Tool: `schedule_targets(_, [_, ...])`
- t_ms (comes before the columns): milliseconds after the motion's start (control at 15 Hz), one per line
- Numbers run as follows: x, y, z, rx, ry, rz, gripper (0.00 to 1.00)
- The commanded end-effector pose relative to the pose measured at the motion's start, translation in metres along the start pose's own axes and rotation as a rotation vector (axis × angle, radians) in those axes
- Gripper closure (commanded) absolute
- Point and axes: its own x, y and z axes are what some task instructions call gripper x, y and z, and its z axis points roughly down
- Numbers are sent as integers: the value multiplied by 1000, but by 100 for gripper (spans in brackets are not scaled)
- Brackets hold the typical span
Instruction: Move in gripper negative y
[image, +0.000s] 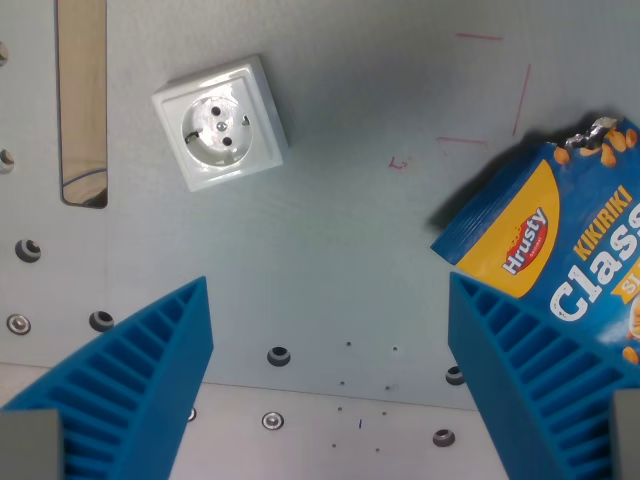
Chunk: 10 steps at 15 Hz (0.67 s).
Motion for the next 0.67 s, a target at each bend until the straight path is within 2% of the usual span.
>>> schedule_targets(67, [0,-5,-2,0,4,0,0])
schedule_targets(667, [0,-50,-2,0,4,0,0])
